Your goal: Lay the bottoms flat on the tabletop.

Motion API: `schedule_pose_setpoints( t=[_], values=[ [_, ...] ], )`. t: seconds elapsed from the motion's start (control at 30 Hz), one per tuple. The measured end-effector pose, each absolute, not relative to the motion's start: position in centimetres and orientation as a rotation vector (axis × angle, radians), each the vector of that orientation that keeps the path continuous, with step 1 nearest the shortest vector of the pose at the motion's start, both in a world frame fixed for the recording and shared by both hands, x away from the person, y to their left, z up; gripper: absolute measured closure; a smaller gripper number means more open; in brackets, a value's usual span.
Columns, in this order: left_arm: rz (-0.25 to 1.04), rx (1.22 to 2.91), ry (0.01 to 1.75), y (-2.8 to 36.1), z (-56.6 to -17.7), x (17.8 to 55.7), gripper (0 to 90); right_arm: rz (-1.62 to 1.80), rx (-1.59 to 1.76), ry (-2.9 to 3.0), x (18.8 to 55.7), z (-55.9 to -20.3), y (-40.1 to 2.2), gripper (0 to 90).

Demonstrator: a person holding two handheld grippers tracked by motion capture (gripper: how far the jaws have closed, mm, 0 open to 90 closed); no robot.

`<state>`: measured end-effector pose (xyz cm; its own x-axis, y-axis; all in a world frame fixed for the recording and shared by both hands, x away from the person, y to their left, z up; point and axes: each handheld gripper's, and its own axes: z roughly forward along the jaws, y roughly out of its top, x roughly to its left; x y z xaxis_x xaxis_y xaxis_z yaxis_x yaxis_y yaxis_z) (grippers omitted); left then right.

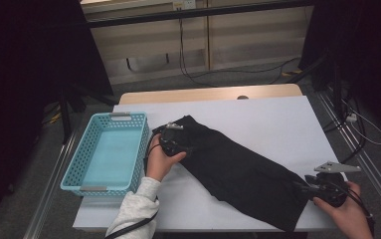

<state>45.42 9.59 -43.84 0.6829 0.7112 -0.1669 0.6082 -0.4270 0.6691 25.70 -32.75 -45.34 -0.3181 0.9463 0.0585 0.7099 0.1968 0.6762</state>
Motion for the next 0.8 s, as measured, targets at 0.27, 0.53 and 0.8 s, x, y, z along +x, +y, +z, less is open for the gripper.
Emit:
schedule_pose_setpoints(
  t=[0.27, 0.53, 0.8],
  values=[
    [0.214, 2.145, 1.008, 9.7, -43.6, 45.3, 21.8, 0.881, 1.529, 2.141, 25.7, -45.4, -31.5, 73.8],
    [0.213, 2.141, 1.024, 10.2, -43.7, 45.6, 21.3, 0.943, 1.552, 2.171, 26.0, -45.2, -32.1, 86.2],
    [0.238, 2.123, 1.045, 11.0, -43.3, 45.8, 21.3, 0.864, 1.598, 2.069, 25.3, -44.3, -35.3, 86.4]
  ],
)
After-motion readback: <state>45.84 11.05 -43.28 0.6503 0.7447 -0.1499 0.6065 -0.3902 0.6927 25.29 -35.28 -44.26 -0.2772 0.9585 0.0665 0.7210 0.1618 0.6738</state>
